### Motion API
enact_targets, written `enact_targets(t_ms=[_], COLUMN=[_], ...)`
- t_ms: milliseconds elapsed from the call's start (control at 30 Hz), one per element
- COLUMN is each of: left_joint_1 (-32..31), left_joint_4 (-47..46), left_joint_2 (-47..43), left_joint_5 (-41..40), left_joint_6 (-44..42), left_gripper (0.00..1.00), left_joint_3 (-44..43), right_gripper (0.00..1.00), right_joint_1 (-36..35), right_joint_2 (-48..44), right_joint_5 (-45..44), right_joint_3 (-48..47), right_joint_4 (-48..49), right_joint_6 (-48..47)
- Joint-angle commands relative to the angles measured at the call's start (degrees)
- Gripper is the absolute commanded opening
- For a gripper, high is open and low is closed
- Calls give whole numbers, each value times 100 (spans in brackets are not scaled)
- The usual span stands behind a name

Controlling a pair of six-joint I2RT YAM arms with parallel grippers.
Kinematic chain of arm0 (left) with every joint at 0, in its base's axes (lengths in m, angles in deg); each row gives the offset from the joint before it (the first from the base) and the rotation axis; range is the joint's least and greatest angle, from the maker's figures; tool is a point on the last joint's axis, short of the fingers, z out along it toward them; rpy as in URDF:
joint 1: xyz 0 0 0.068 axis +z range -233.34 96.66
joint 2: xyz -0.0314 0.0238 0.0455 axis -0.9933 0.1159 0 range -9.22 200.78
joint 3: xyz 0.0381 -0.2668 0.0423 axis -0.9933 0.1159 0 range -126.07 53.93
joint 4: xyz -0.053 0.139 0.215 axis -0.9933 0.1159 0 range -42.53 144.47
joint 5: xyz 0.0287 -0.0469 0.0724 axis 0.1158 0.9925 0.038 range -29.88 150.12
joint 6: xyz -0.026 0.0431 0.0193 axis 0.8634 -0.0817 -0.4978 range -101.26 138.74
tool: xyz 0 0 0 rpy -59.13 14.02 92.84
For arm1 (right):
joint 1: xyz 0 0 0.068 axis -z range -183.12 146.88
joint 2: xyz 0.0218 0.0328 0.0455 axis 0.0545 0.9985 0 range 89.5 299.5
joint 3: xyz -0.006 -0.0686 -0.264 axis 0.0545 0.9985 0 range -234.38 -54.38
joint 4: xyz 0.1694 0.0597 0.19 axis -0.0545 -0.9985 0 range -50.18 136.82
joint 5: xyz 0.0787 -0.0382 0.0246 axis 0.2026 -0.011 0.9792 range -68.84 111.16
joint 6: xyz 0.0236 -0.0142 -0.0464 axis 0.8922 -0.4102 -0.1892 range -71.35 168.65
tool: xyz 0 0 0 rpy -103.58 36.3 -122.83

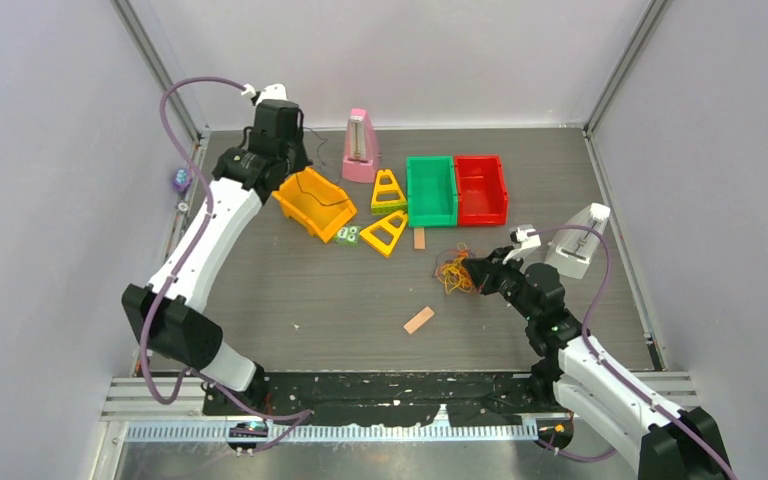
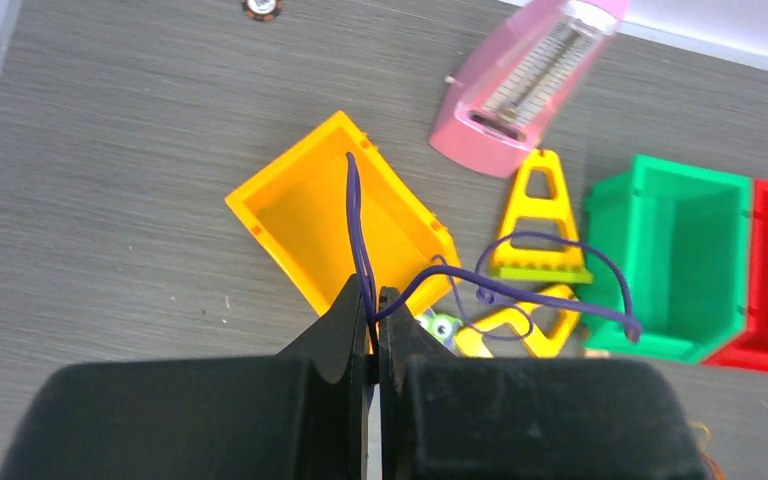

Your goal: Untangle the cables

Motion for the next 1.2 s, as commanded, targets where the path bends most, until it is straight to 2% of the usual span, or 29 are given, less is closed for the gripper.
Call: enact_targets(t_ms=[0,200,267,500,700,833,867,900,933,1033,1167], left_joint_1=[83,134,150,155,186,282,292,298,304,304,304], left_joint_4=[-970,-3194,-3537,-2447,-1158,-355,-329,-366,-461,-675,-485], left_joint_2=[286,625,818,1575,2087,2341,2324,2268,2201,1890,1632], left_joint_5=[-692,-1043,-1057,-1325,-1336,-1258,-1229,-1164,-1094,-960,-941], left_joint_6=[-289,-749,-833,-720,-652,-294,-258,-275,-316,-385,-481], left_gripper=[0,0,0,0,0,19,28,49,56,69,72], left_joint_3=[265,1391,1598,1244,576,258,303,382,478,722,512], right_gripper=[5,5,5,5,5,5,5,5,5,5,5], right_joint_1=[-2,-4,-9,-4,-2,-4,-4,2,-1,-4,-2], right_joint_2=[-100,-53,-50,-59,74,51,40,19,20,44,92], right_joint_5=[-76,-49,-50,-84,-69,-92,-100,-102,-98,-90,-69], right_joint_3=[-7,5,2,7,-22,-14,-15,-15,-9,-13,-24], right_joint_4=[321,365,363,350,375,369,363,366,367,374,385], right_joint_6=[-16,2,0,7,34,29,39,36,38,52,42])
